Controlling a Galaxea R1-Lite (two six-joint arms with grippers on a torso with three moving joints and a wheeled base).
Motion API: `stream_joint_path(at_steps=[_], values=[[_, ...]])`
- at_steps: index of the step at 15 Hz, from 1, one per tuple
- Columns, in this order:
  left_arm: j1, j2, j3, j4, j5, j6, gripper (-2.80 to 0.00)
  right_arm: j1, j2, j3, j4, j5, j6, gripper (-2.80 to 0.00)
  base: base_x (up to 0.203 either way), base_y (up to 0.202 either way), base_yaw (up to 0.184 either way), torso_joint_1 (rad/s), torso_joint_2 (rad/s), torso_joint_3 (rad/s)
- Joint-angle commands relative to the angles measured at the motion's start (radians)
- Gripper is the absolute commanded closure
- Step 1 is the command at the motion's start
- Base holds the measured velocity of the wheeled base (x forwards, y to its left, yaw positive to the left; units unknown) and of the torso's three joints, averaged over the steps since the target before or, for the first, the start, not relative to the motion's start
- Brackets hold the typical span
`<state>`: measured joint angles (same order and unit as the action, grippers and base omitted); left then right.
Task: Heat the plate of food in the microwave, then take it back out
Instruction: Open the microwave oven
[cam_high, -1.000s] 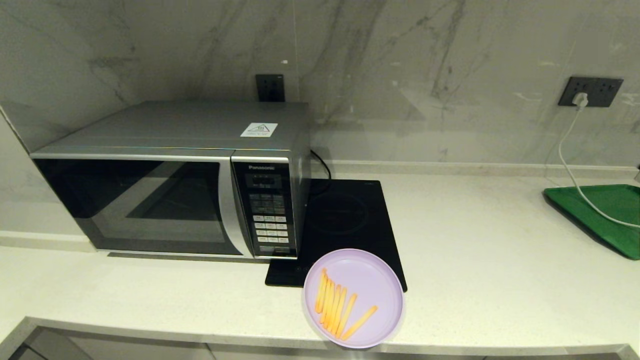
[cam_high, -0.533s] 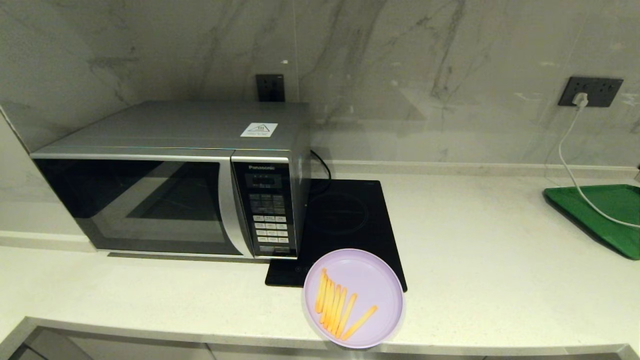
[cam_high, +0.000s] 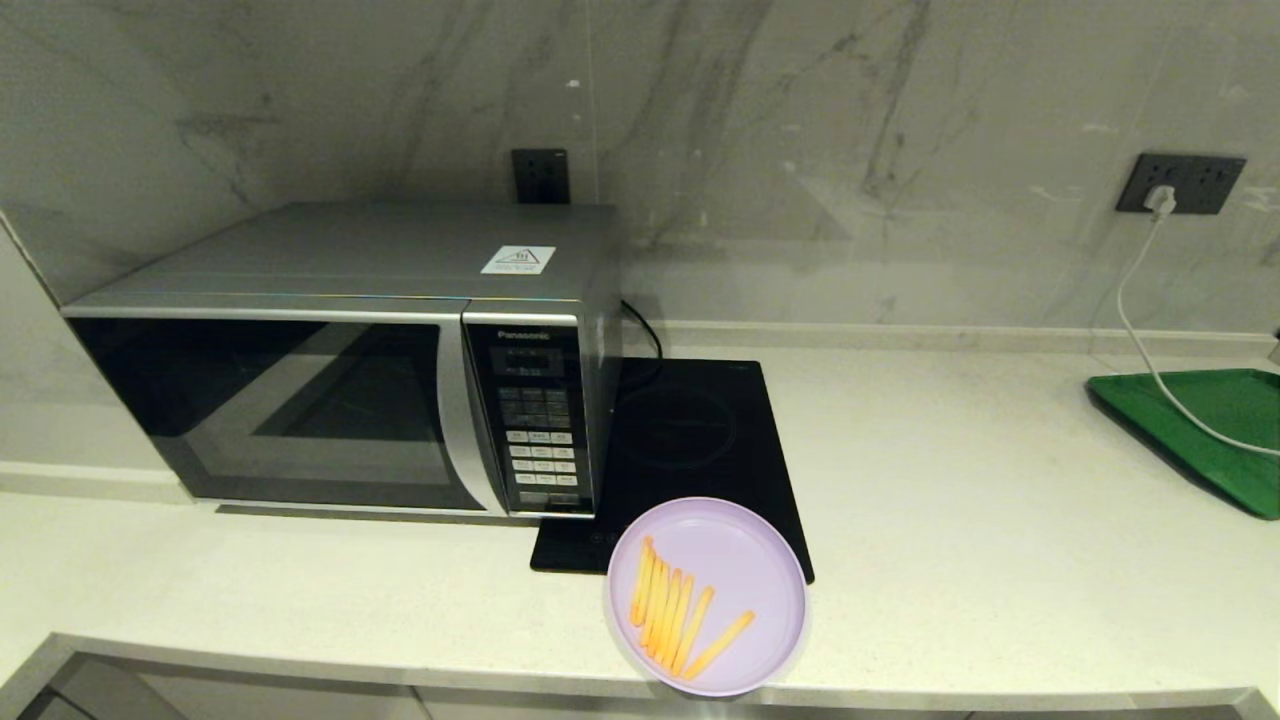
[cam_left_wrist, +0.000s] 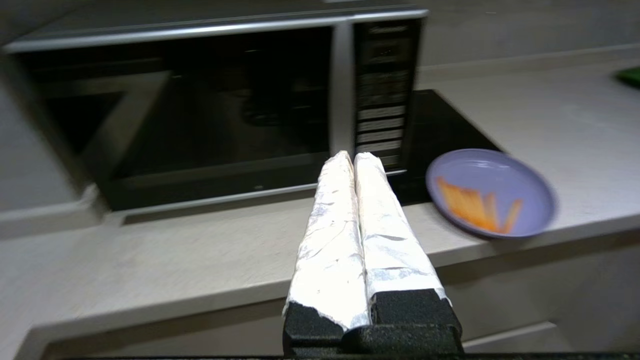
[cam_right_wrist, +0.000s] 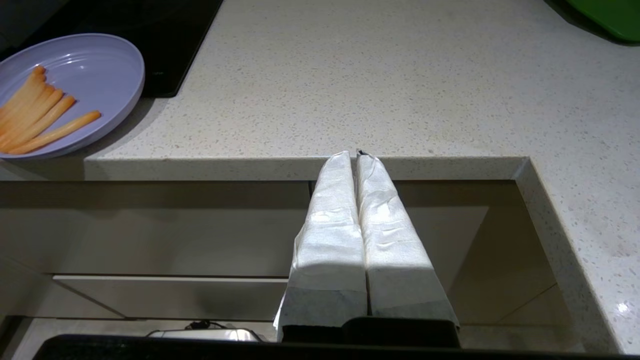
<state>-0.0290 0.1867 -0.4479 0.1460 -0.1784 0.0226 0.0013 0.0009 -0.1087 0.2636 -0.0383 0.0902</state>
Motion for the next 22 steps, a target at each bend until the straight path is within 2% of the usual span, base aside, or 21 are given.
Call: stream_joint_path(at_steps=[1, 3, 5, 6, 9, 11, 13, 14, 15, 17, 18, 19, 20, 22], values=[[-0.097, 0.256, -0.163, 0.043, -0.075, -0.017, 0.00, 0.000, -0.001, 0.000, 0.002, 0.000, 0.000, 0.00, 0.000, 0.000, 0.000, 0.000, 0.00, 0.000], [-0.274, 0.400, -0.230, 0.062, -0.131, -0.074, 0.00, 0.000, 0.000, 0.000, 0.002, 0.000, 0.000, 0.00, 0.000, 0.000, 0.000, 0.000, 0.00, 0.000], [-0.428, 0.524, -0.267, 0.053, -0.172, -0.166, 0.00, 0.000, -0.001, 0.000, 0.002, 0.000, 0.000, 0.00, 0.000, 0.000, 0.000, 0.000, 0.00, 0.000], [-0.455, 0.590, -0.265, 0.018, -0.189, -0.191, -2.80, 0.000, 0.000, 0.000, 0.002, 0.000, 0.000, 0.00, 0.000, 0.000, 0.000, 0.000, 0.00, 0.000], [-0.476, 0.759, -0.229, -0.155, -0.259, -0.227, -2.80, 0.000, -0.001, 0.000, 0.002, 0.000, 0.000, 0.00, 0.000, 0.000, 0.000, 0.000, 0.00, 0.000], [-0.435, 0.883, -0.243, -0.228, -0.320, -0.230, -2.80, 0.000, -0.001, 0.000, 0.002, 0.000, 0.000, 0.00, 0.000, 0.000, 0.000, 0.000, 0.00, 0.000], [-0.311, 1.025, -0.286, -0.308, -0.462, -0.229, -2.80, 0.000, -0.001, 0.000, 0.002, 0.000, 0.000, 0.00, 0.000, 0.000, 0.000, 0.000, 0.00, 0.000], [-0.233, 1.088, -0.306, -0.337, -0.559, -0.224, -2.80, 0.000, -0.001, 0.000, 0.002, 0.000, -0.001, 0.00, 0.000, 0.000, 0.000, 0.000, 0.00, 0.000], [-0.151, 1.142, -0.320, -0.368, -0.687, -0.209, -2.80, 0.001, -0.001, 0.000, 0.002, 0.000, 0.000, 0.00, 0.000, 0.000, 0.000, 0.000, 0.00, 0.000], [-0.002, 1.252, -0.330, -0.424, -0.947, -0.143, -2.80, 0.000, -0.001, 0.000, 0.002, 0.000, 0.000, 0.00, 0.000, 0.000, 0.000, 0.000, 0.00, 0.000], [0.053, 1.311, -0.331, -0.451, -1.048, -0.093, -2.80, 0.000, -0.001, 0.000, 0.002, 0.000, 0.000, 0.00, 0.000, 0.000, 0.000, 0.000, 0.00, 0.000], [0.090, 1.359, -0.329, -0.477, -1.099, -0.045, -2.80, 0.000, -0.001, 0.000, 0.002, 0.000, 0.000, 0.00, 0.000, 0.000, 0.000, 0.000, 0.00, 0.000], [0.113, 1.395, -0.327, -0.493, -1.122, -0.006, -2.80, 0.000, -0.001, 0.000, 0.002, 0.000, 0.000, 0.00, 0.000, 0.000, 0.000, 0.000, 0.00, 0.000], [0.141, 1.459, -0.324, -0.504, -1.139, 0.102, -2.80, 0.000, -0.001, 0.000, 0.002, 0.000, 0.000, 0.00, 0.000, 0.000, 0.000, 0.000, 0.00, 0.000]])
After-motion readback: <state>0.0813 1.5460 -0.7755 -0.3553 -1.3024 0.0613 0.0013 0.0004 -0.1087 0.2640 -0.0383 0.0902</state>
